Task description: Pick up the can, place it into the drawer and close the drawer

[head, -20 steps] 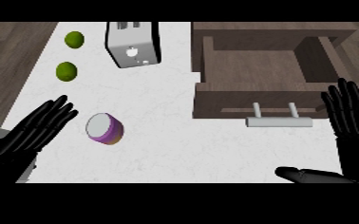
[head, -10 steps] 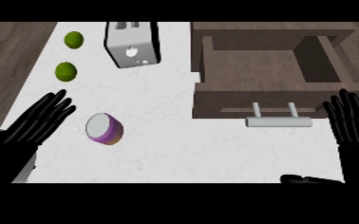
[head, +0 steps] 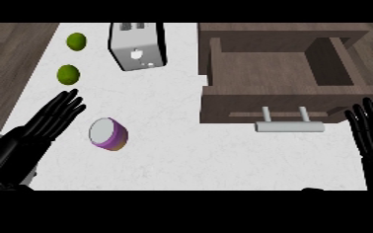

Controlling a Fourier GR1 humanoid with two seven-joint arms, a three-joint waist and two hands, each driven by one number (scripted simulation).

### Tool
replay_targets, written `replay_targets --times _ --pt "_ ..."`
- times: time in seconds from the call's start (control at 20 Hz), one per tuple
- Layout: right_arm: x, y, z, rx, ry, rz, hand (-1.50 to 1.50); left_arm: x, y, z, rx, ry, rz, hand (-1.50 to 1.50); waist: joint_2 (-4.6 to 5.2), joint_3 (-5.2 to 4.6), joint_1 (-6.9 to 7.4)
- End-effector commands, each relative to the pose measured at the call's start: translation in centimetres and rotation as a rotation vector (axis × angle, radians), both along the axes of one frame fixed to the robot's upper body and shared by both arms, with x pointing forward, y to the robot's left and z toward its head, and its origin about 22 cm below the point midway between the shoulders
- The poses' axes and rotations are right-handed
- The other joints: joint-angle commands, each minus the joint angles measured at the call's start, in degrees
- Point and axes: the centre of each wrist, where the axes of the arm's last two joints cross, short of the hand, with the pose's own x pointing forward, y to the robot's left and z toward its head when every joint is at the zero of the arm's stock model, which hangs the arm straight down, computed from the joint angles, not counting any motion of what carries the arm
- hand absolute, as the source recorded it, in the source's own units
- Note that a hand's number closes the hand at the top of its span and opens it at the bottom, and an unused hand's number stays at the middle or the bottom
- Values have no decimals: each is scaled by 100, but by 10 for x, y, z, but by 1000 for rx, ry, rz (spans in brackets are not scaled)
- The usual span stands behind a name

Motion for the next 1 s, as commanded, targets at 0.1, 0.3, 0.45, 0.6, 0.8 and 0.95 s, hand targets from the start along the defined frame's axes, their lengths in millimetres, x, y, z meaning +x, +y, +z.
replay_targets --times 0.1,0.3,0.45,0.6,0.8,0.95 --pt "2 -9 12 0 -1 7 -150 20 -22 -22 15 13 -16 -150 2 0 -7" --pt "6 6 -12 -17 3 1 -150 22 -1 -45 14 26 20 -150 4 0 2" --pt "-20 -14 -7 -17 -4 -2 -150 29 -20 -61 37 18 42 -150 1 0 -40" --pt "5 -17 -22 0 -6 4 -150 11 -6 -59 24 28 67 -150 -1 2 18" --pt "-11 -13 -3 -1 4 -10 -150 10 4 -92 31 37 61 -150 -1 -1 0" --pt "-7 2 -16 5 -8 7 -150 9 39 -93 36 29 86 -150 1 -1 8"
